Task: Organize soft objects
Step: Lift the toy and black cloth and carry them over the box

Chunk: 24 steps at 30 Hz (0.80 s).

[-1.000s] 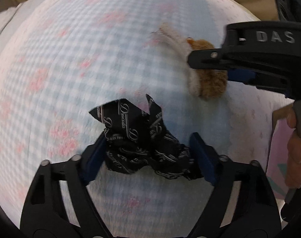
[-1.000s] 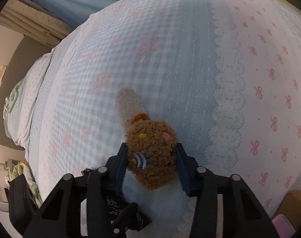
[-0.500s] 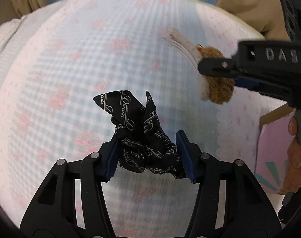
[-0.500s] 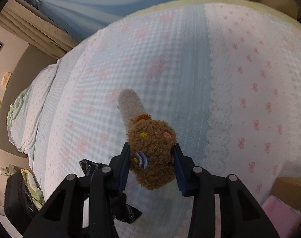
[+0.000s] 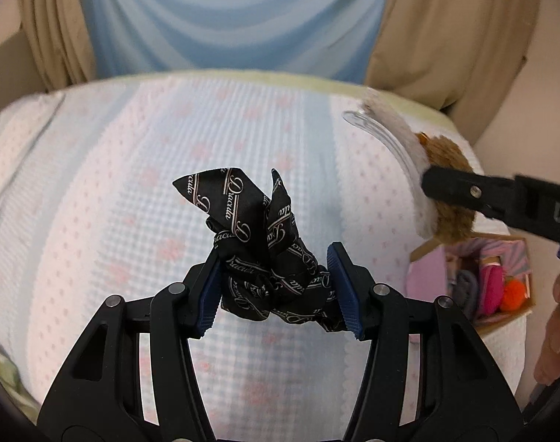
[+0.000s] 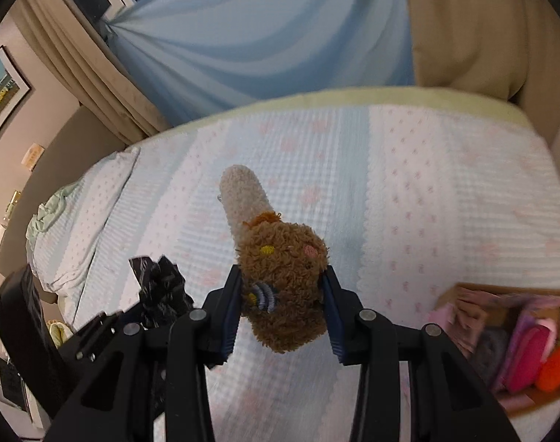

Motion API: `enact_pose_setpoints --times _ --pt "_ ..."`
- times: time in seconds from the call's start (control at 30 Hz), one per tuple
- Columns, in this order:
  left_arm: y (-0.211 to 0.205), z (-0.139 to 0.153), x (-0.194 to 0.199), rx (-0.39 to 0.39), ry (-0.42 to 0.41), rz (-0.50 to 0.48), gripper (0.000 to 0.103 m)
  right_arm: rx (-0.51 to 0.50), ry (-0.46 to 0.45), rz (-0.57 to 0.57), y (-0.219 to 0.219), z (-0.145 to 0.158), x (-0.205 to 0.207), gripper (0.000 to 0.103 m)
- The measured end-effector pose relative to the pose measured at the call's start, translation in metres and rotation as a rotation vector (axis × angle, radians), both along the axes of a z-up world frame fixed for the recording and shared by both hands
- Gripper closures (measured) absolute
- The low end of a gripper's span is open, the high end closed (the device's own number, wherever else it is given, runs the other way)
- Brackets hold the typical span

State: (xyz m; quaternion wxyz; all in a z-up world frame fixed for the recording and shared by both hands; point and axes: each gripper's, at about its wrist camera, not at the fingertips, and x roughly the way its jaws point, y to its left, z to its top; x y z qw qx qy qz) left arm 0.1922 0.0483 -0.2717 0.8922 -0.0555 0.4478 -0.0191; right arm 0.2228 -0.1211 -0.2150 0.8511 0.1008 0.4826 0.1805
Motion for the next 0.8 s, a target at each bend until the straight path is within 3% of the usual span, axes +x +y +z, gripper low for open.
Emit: enact_pose_setpoints --times 0.13,0.33,0.57,0.8 --pt "0.000 0.050 -0.024 0.010 -0.041 -0.027 0.052 -0.018 -0.048 -0.037 -0.014 0.047 -0.037 0.066" --pt "-0.007 0.108 -0.052 0.015 -0.054 -0.068 0.052 -0.069 -0.091 -0.087 -0.041 0.093 -0.087 0.066" --pt "-0.040 0.150 -0.085 0.003 -0.073 -0.100 0.052 -0.103 -0.130 -0.134 -0.080 0.120 -0.132 0.066" --pt "-0.094 0.169 -0.091 0.018 -0.128 -0.152 0.052 -0.114 -0.150 -0.211 -0.137 0.126 -0.152 0.066"
